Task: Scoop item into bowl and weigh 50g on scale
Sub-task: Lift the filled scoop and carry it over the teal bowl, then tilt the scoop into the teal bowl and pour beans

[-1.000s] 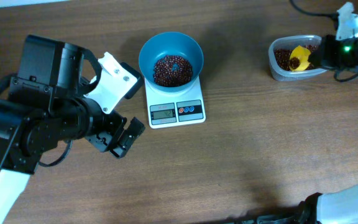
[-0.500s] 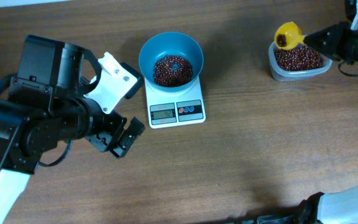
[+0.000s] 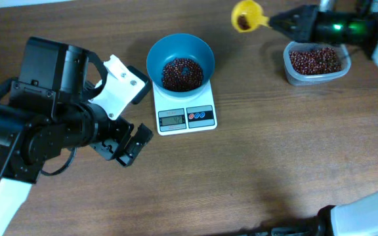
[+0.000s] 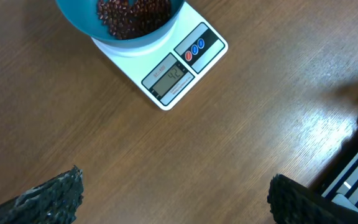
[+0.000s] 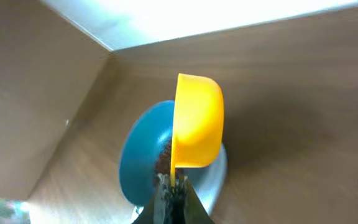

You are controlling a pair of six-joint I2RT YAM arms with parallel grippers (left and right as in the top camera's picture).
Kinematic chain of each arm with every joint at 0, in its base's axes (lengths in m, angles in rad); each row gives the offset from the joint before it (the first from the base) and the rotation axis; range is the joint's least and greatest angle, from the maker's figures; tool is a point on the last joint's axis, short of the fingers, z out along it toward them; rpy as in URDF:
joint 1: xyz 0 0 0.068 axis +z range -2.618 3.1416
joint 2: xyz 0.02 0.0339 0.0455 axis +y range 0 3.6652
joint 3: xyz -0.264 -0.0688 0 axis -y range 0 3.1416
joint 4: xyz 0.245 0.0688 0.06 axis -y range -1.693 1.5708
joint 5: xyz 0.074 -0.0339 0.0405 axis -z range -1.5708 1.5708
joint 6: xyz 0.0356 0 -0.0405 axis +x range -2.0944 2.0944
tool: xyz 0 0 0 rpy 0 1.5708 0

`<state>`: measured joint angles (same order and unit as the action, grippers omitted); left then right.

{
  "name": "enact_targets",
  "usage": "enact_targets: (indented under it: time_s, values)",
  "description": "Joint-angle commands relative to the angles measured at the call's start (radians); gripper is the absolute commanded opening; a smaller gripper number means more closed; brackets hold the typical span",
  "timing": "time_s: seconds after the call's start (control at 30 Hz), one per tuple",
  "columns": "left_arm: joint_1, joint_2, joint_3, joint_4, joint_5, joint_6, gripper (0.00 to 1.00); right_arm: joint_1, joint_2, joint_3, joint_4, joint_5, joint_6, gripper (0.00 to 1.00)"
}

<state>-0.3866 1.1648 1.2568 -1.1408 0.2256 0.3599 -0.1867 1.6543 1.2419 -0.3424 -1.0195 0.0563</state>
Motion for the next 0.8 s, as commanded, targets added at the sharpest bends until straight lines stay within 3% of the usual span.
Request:
enact_targets:
  time_s: [0.0,0.13,0.23,0.43,0.77]
  values:
    - [-0.003,-0.013,0.018,0.002,0.014,0.016,0.99,0.073,0.001,0.010,0.040,-0.021,0.011,0.04]
    - [-0.003,-0.013,0.018,0.002,0.014,0.016,0.99,0.146,0.002,0.009,0.042,-0.016,-0.054,0.04]
    - [-0.003,-0.013,0.018,0.002,0.014,0.016,0.99,0.200,0.002,0.009,0.040,-0.003,-0.192,0.04]
    - [-0.003,-0.013,0.018,0.002,0.014,0.016,0.99,0.327,0.002,0.009,0.042,0.321,-0.398,0.04]
    - [-0.003,-0.013,0.018,0.002,0.014,0.016,0.99,0.378,0.002,0.009,0.072,0.375,-0.446,0.04]
